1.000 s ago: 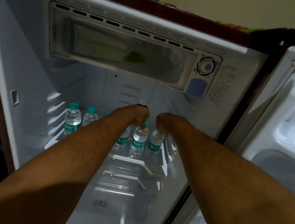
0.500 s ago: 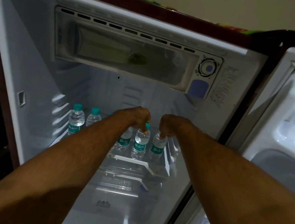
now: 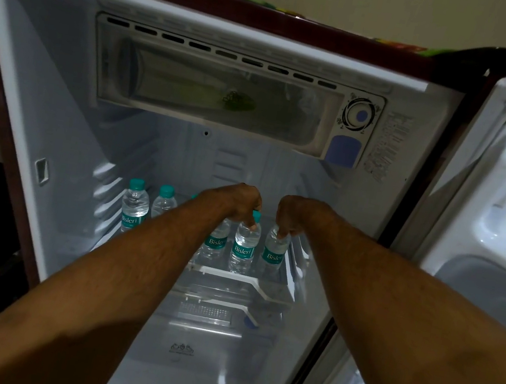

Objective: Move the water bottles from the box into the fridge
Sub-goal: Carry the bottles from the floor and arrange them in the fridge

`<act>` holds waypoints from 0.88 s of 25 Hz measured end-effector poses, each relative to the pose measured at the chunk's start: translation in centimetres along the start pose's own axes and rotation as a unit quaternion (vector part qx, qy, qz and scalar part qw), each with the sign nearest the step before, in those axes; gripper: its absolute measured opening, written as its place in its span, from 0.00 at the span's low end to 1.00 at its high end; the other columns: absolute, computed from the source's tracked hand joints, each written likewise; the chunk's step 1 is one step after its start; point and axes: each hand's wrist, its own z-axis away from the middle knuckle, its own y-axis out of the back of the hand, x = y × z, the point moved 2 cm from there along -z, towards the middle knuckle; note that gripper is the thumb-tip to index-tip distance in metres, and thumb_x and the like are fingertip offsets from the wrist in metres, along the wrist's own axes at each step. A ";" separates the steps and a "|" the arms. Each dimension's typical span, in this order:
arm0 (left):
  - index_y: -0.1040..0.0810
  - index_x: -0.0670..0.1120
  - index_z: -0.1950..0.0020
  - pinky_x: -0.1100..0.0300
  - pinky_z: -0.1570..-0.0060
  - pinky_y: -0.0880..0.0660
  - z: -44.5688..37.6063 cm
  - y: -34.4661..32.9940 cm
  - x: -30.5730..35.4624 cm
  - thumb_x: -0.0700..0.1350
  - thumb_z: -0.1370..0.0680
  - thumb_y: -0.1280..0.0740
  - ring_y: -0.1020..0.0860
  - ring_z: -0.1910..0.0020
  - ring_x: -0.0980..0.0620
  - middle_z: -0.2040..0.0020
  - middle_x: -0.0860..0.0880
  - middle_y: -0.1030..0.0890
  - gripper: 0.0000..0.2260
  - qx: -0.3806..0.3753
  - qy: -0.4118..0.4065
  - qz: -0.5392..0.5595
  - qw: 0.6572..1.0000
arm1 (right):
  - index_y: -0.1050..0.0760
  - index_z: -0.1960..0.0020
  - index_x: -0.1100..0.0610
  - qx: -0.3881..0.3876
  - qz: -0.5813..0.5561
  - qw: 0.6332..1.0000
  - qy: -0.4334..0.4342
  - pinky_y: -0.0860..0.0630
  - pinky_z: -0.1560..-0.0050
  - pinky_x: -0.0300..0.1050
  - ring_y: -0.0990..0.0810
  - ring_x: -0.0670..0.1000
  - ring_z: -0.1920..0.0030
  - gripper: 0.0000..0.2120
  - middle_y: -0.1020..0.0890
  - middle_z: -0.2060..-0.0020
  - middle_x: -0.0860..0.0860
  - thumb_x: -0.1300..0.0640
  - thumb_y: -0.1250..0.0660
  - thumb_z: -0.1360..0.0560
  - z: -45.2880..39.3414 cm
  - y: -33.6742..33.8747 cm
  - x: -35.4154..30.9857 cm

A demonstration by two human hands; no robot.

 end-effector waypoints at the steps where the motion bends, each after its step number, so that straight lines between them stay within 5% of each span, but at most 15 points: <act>1: 0.21 0.43 0.35 0.50 0.36 0.25 0.0 0.0 0.0 0.46 0.25 0.25 0.21 0.42 0.47 0.39 0.44 0.19 0.20 0.001 0.001 0.001 1.000 | 0.27 0.29 0.63 0.000 0.004 1.000 -0.001 0.25 0.32 0.51 0.21 0.54 0.36 0.25 0.21 0.36 0.57 0.56 0.26 0.23 0.0 0.0 0.0; 7: 0.21 0.42 0.36 0.50 0.36 0.25 0.1 -0.3 0.1 0.46 0.25 0.25 0.20 0.42 0.47 0.39 0.44 0.18 0.20 0.011 0.004 -0.003 1.000 | 0.27 0.29 0.63 -0.004 0.031 1.000 -0.004 0.25 0.32 0.49 0.21 0.54 0.36 0.26 0.21 0.35 0.56 0.55 0.27 0.23 -0.2 0.0 -0.1; 14: 0.21 0.42 0.35 0.49 0.37 0.24 -0.1 -0.3 -0.1 0.48 0.26 0.25 0.20 0.43 0.47 0.40 0.44 0.18 0.21 0.017 0.004 -0.010 1.000 | 0.24 0.33 0.63 0.002 0.092 0.996 0.001 0.25 0.38 0.47 0.24 0.51 0.49 0.23 0.19 0.42 0.56 0.52 0.28 0.23 -0.5 0.0 -0.2; 22: 0.23 0.45 0.32 0.49 0.35 0.26 0.1 -0.4 -0.2 0.48 0.25 0.26 0.22 0.39 0.47 0.35 0.46 0.21 0.22 0.021 -0.012 -0.011 1.000 | 0.26 0.30 0.63 -0.006 0.031 0.999 -0.012 0.24 0.34 0.52 0.20 0.56 0.37 0.26 0.21 0.35 0.57 0.56 0.26 0.24 0.1 -0.3 -0.3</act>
